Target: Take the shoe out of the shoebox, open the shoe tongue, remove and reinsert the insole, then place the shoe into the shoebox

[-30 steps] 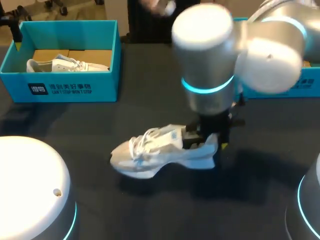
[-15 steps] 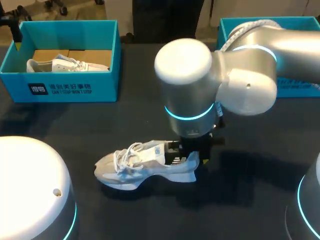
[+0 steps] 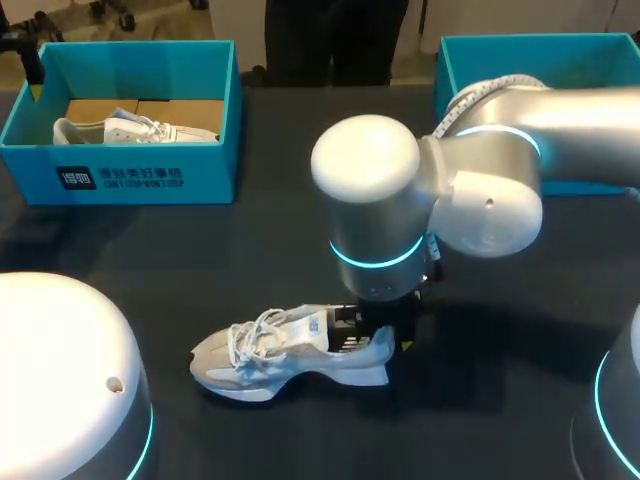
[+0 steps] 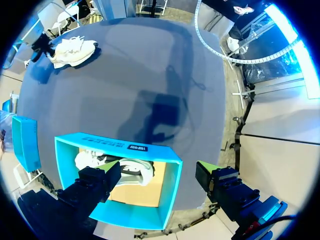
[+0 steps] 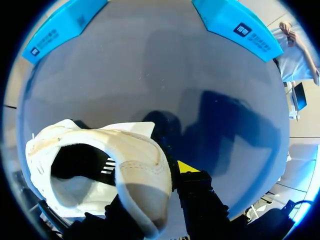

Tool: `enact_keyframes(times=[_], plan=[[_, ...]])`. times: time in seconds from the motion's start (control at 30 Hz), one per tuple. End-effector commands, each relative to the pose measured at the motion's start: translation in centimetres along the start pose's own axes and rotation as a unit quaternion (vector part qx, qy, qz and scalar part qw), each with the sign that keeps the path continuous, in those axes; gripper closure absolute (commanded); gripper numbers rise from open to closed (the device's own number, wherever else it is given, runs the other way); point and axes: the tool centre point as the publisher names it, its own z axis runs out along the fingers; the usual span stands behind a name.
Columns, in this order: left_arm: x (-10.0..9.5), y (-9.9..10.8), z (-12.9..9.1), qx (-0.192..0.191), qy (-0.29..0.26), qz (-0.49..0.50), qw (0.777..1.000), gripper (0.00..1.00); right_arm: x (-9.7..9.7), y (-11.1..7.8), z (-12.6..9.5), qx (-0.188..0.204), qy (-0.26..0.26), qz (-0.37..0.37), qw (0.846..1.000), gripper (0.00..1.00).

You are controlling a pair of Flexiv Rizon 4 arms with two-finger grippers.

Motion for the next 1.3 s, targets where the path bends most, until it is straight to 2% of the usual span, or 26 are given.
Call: enact_keyframes(times=[0.03, 0.57, 0.63, 0.67, 0.7, 1.0, 1.3], plan=[[0.0, -0.1, 0.0, -0.001, 0.001, 0.0, 1.0, 0.0, 0.5, 0.0, 1.4, 0.003, 0.004, -0.004, 1.0, 1.0], [0.0, -0.1, 0.0, -0.001, 0.001, 0.0, 1.0, 0.0, 0.8, 0.6, 2.9, 0.008, 0.015, -0.013, 1.0, 1.0], [0.0, -0.1, 0.0, -0.001, 0.001, 0.0, 1.0, 0.0, 0.8, 0.6, 2.6, 0.008, 0.016, -0.011, 1.0, 0.76], [0.0, -0.1, 0.0, -0.001, 0.001, 0.0, 1.0, 0.0, 0.8, 0.5, 2.2, 0.006, 0.018, -0.01, 1.0, 0.52], [0.0, -0.1, 0.0, -0.001, 0.001, 0.0, 1.0, 0.0, 0.8, 0.5, 1.9, 0.003, 0.021, -0.012, 1.0, 0.0], [0.0, -0.1, 0.0, -0.001, 0.001, 0.0, 1.0, 0.0, 0.6, 0.7, -2.2, -0.009, 0.056, -0.027, 0.998, 0.0], [0.0, -0.1, 0.0, -0.001, 0.001, 0.0, 1.0, 0.0, -1.4, 1.6, -6.7, -0.016, 0.137, -0.103, 0.985, 0.0]])
